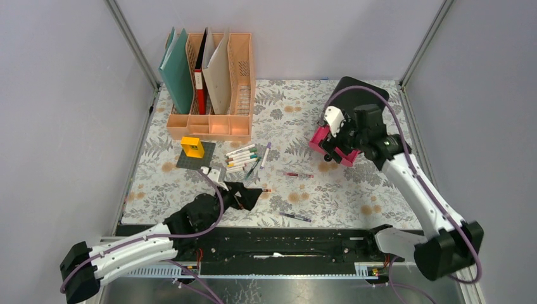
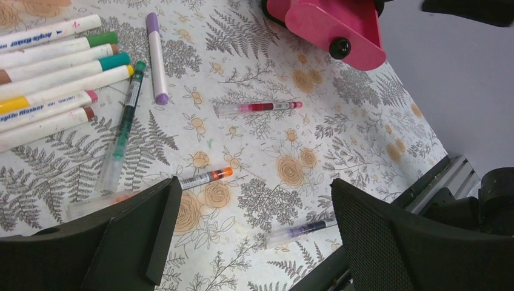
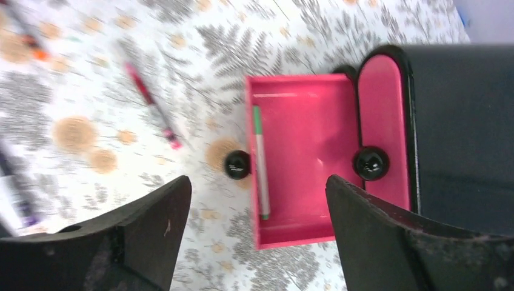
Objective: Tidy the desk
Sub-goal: Place the stationery in the drawer, then pick up the stationery from the center of the board.
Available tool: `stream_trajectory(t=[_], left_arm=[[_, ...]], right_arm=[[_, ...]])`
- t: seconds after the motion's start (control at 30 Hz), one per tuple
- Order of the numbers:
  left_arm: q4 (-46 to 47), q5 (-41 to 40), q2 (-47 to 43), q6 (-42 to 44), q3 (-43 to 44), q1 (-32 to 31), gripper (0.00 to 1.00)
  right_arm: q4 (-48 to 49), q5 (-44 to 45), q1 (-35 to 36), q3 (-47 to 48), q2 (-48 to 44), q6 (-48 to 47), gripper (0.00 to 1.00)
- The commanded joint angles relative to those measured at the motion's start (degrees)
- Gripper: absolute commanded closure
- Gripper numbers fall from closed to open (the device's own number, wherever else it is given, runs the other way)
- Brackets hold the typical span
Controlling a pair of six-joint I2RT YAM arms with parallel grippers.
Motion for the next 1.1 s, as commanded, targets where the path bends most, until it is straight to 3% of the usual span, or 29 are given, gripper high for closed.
stream_trajectory(t=[0.0, 0.1, 0.37, 0.57, 0.77, 0.9, 1.07], left_arm=[[-5.4, -0.2, 3.7, 2.5, 8.1, 0.4, 0.01], [-9.9, -1.8, 8.3, 3.8, 13.1, 1.0, 0.01], [-25.5, -4.0, 25.7, 9.8, 30.7, 5.9, 0.01], [-28.1, -5.9, 32.5, 10.7, 34.0, 9.6, 0.01], [-22.2, 0.6, 37.3, 1.5, 30.0, 18.4, 0.03], [-20.2, -0.8, 40.1, -8.9, 27.6, 22.0, 0.07], [-20.3, -3.0, 41.9, -25.8, 24.9, 24.8, 0.22]], right_arm=[[-6.7, -16.0, -0.2, 1.0, -7.9, 5.8, 0.09], [-6.9, -21.2, -0.3, -2.8, -11.4, 5.2, 0.01], [-4.9, -22.6, -0.5, -9.3, -14.2, 2.8, 0.0], [-4.5, -20.0, -0.5, -10.0, -14.7, 2.4, 0.0], [-3.9, -19.6, -0.6, -10.7, -15.2, 2.4, 0.0], [-3.9, -19.5, -0.5, -10.9, -14.6, 2.3, 0.0], [-3.9, -19.0, -0.6, -10.9, -13.9, 2.1, 0.0]])
